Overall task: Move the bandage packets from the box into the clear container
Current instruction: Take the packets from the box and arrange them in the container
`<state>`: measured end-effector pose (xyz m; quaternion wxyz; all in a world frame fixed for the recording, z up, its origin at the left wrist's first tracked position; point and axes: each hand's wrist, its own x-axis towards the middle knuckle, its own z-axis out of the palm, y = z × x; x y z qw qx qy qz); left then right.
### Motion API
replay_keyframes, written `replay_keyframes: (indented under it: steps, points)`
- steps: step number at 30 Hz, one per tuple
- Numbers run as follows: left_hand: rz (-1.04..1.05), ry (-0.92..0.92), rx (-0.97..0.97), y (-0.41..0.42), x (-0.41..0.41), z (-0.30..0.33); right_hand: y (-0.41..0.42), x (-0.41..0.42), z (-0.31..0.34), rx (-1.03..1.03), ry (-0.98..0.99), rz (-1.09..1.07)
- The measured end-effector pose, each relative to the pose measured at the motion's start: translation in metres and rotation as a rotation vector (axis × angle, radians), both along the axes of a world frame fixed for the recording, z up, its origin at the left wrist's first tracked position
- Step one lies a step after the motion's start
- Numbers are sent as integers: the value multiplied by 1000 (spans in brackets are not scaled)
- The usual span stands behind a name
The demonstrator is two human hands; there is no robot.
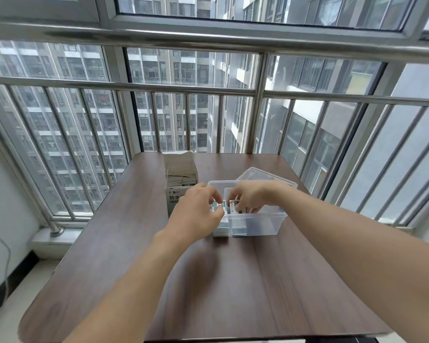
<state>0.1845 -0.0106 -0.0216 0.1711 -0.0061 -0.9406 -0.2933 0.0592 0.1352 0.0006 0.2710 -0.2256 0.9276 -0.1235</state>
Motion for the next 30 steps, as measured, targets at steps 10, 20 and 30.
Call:
replay_keyframes:
  steps: [10,20,30]
  points:
    - [-1,28,20,-1,-1,-3,-6,10,-7,55,151,21]
    - [-12,40,18,0,-2,-3,-2,14,-7,-38,151,-67]
    - [-9,25,30,0,-1,-2,0,13,0,-110,-14,-201]
